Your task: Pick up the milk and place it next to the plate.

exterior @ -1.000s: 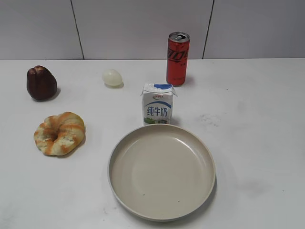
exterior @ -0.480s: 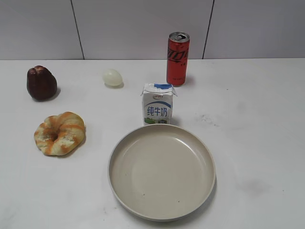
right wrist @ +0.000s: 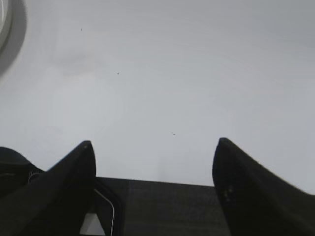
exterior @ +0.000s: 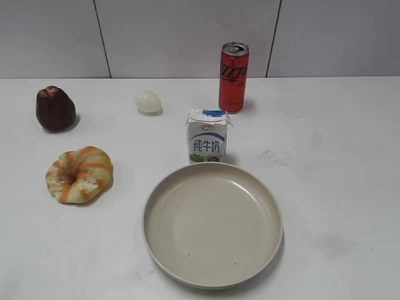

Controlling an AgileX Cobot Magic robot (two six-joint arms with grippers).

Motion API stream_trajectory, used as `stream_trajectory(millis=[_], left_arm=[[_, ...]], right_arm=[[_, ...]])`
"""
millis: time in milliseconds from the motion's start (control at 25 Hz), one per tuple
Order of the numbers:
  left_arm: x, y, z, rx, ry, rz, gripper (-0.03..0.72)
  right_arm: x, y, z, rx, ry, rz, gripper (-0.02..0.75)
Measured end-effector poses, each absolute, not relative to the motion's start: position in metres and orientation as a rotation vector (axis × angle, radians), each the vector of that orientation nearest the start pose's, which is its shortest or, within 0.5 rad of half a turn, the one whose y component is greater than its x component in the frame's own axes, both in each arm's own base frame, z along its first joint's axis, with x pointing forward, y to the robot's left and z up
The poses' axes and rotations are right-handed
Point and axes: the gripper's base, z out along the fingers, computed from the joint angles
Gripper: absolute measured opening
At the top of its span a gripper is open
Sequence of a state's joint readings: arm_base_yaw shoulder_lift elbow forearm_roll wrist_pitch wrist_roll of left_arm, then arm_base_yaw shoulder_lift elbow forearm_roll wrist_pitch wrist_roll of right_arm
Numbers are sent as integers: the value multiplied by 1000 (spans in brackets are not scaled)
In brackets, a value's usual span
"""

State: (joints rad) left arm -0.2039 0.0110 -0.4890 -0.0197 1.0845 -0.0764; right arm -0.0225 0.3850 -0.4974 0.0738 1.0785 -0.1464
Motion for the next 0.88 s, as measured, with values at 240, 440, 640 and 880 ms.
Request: stream_trajectory(millis=[240, 440, 640, 880], left_arm=[[-3, -1, 272, 134, 2091, -193, 209], [-3, -1, 272, 134, 2091, -193, 209], [-3, -1, 272, 134, 2091, -194, 209], [-3, -1, 272, 134, 2091, -194, 209]], right_arm=[[20, 5, 263, -135, 2242, 1, 560], [3, 6, 265, -129, 2080, -13, 560], [3, 7, 266, -123, 2032, 6, 560], [8, 10, 261, -91, 2014, 80, 560]])
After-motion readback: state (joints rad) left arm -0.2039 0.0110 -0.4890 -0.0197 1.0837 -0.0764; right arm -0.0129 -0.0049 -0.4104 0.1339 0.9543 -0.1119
